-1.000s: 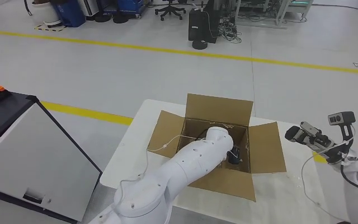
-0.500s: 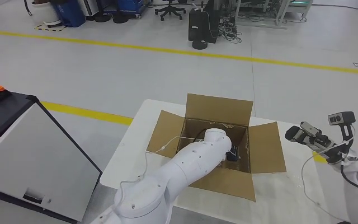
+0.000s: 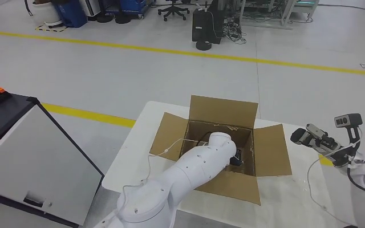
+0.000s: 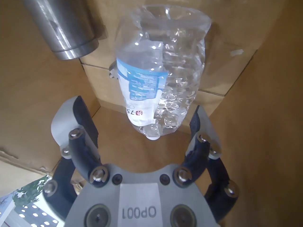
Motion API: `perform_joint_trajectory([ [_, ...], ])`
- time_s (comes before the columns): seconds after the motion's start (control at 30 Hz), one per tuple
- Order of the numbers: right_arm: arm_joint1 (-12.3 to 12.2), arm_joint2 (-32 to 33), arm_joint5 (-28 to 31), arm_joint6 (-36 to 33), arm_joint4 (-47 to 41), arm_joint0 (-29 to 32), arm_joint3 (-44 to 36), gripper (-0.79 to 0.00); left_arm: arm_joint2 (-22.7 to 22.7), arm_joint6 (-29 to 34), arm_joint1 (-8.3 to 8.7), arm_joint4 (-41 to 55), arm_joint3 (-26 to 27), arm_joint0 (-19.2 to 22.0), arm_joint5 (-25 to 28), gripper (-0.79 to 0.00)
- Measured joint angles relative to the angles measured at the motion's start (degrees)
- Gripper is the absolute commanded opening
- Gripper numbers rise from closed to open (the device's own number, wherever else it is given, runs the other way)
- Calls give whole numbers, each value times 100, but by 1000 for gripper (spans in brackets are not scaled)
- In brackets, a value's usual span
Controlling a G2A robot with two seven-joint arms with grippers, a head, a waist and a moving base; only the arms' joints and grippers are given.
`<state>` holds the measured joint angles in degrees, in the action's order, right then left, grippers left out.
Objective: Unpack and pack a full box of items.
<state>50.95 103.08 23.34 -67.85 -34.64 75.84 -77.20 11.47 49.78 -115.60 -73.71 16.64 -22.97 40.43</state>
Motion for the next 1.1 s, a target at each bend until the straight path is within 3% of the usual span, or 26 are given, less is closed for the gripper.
perform_joint_trajectory([
  [0.27,0,0,0,0,0,0,0,0,69,-138,-7,-89,52,-32,84,-9],
  [0.4,0,0,0,0,0,0,0,0,114,-243,-9,-103,18,-62,138,-311],
  [0.5,0,0,0,0,0,0,0,0,138,-252,-11,-135,-19,-88,196,-619],
  [0.53,0,0,0,0,0,0,0,0,146,-242,-12,-143,-30,-97,211,-785],
  [1.1,0,0,0,0,0,0,0,0,177,-138,-14,-157,-66,-70,60,-785],
])
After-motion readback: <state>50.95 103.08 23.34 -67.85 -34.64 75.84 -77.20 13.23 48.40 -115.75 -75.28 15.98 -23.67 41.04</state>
